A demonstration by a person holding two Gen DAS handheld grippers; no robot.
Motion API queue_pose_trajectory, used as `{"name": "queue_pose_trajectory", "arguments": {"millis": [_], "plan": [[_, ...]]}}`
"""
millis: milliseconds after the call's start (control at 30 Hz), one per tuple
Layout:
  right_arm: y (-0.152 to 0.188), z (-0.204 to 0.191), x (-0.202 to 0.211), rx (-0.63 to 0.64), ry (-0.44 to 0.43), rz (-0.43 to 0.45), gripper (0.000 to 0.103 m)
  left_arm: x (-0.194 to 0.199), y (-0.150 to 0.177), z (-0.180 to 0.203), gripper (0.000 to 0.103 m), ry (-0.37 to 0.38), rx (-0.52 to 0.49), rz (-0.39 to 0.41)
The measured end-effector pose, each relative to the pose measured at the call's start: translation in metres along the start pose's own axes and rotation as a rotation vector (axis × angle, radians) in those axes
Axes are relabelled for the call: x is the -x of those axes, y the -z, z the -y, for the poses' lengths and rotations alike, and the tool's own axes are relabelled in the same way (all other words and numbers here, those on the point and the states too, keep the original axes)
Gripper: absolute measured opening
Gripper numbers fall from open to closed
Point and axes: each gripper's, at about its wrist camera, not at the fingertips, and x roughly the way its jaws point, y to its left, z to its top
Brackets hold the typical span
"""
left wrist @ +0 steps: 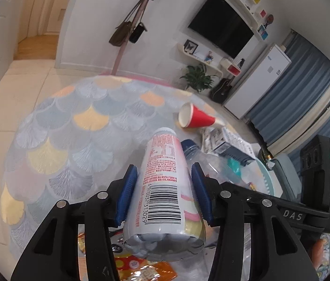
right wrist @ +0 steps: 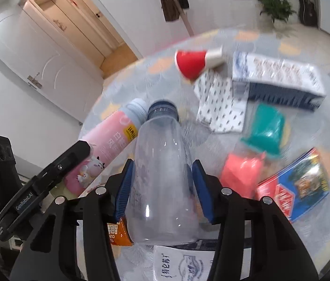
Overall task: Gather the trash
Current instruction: 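Carry both bottles over the blue basket and open both tools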
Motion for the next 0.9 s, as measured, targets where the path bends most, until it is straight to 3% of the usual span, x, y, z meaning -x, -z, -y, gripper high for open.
{"name": "queue_pose_trajectory", "arguments": {"millis": [500, 633, 900], "plan": [[-0.018, 0.049, 0.09, -0.06, -0.037, 0.19, 0.044, 0.02, -0.023, 0.069, 0.047, 0.077, -0.064, 0.102], [-0.024, 0.08, 0.13, -0.117, -0.017, 0.29, 0.044, 0.014, -0.03, 0.099, 0.047, 0.107, -0.104, 0.104], [-0.022, 0.174, 0.186, -0.269, 0.08, 0.429, 0.044, -0.028, -0.032, 0.201, 0.047, 0.193, -0.233, 0.06]]}}
